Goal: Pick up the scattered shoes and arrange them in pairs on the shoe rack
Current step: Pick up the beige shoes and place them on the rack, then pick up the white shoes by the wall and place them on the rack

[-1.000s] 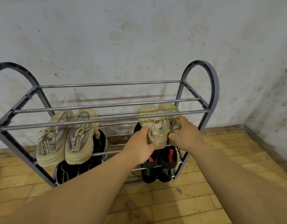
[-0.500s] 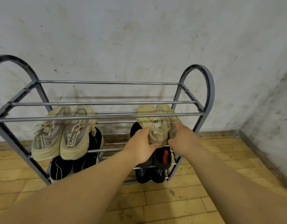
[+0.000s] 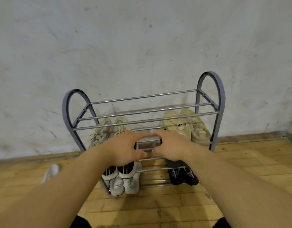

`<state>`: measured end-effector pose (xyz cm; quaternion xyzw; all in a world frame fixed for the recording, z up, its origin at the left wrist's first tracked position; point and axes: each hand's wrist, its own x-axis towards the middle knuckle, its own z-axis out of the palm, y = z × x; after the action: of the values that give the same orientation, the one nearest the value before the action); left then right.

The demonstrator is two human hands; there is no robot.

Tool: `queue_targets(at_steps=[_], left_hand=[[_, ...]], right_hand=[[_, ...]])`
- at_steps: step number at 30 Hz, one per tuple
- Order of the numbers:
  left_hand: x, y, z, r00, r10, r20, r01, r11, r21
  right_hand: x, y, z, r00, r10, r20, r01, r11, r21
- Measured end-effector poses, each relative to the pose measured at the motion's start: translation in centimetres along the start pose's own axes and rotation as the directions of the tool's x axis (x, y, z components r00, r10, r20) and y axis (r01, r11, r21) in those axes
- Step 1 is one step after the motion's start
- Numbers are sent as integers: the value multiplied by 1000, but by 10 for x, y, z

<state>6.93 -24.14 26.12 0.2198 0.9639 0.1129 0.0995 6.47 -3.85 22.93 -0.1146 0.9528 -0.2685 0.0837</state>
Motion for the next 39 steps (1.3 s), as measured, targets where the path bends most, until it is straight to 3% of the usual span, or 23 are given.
queue_targets(at_steps=[3, 6, 11, 16, 21, 24, 28, 30, 34, 39], left_hand=[[-78, -28, -27, 984, -127, -122, 131, 991, 31], [-159, -72, -44, 930, -305, -207, 287, 951, -112], [-288, -154, -27, 700, -592, -399, 460, 802, -381], [-402, -234, 50, 468, -835, -290, 618, 544, -568], [-479, -286, 144, 295, -954, -46, 728, 255, -637], [-495, -308, 200, 259, -962, 84, 740, 141, -658], [-482, -331, 269, 250, -942, 222, 733, 34, -680], [-467, -343, 296, 260, -925, 277, 724, -3, -689], [-423, -367, 328, 296, -909, 292, 738, 24, -674], [-367, -409, 368, 196, -906, 374, 863, -21, -504]], right_hand=[[-14, -42, 8, 990, -131, 42, 132, 991, 1], [-28, -86, 22, 977, -207, 53, 207, 978, 11], [-26, -190, 71, 923, -321, 211, 332, 943, -18], [-8, -316, 155, 831, -396, 391, 455, 888, -68], [-7, -410, 268, 645, -370, 669, 593, 794, -133], [-2, -432, 348, 557, -299, 775, 644, 744, -177], [7, -411, 426, 549, -207, 810, 619, 751, -228], [20, -397, 446, 494, -114, 862, 605, 758, -246], [72, -396, 467, 543, -54, 838, 534, 793, -294], [153, -415, 476, 574, -95, 814, 542, 789, -290]])
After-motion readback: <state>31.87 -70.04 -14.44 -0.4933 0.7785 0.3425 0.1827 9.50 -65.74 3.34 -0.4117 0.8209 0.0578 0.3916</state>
